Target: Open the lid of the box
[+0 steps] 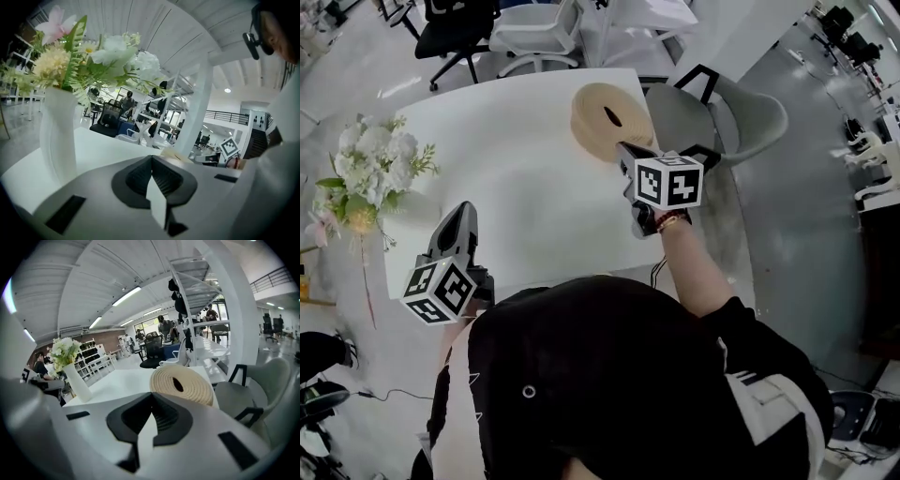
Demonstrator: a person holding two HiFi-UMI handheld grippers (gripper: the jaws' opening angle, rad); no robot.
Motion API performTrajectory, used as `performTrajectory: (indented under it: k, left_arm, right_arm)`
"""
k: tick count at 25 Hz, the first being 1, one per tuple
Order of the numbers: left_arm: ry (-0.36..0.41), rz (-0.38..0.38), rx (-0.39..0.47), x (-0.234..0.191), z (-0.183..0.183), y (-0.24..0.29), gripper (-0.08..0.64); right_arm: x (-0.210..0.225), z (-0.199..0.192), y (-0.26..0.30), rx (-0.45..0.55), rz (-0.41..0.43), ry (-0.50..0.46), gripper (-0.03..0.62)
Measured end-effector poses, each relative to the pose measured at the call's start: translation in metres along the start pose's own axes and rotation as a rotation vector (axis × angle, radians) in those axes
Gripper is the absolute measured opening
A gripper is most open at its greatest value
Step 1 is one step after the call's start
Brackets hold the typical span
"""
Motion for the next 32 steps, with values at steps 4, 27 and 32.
performTrajectory:
  k: [4, 27, 32]
  left_arm:
    - [-0.037, 0.04, 0.01, -0.011, -0.007, -0.003, 0.011]
    - [-0.096, 0.129, 0.027, -0.042, -0.019, -0.03, 0.011]
    - [-0.103, 0.129, 0.023, -0.042, -0.023, -0.032, 0.011]
  right_arm:
    - [0.008, 0.007, 0.012, -0.027, -0.037, -0.09, 0.005]
    - [0.005, 0.007, 0.048, -0.149, -0.162, -0.386, 0.126]
    - [0.001, 0.006, 0.052, -0.167, -0.139, -0.4, 0.13]
Point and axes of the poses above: the fingertips, and each gripper's own axes: y forward along the fingers, x to its right, z out of its top, the point moved 3 cm from there along -y, backward along the fingers, and after that the axes turned 14 degrees about -x, right-handed, at the moved point
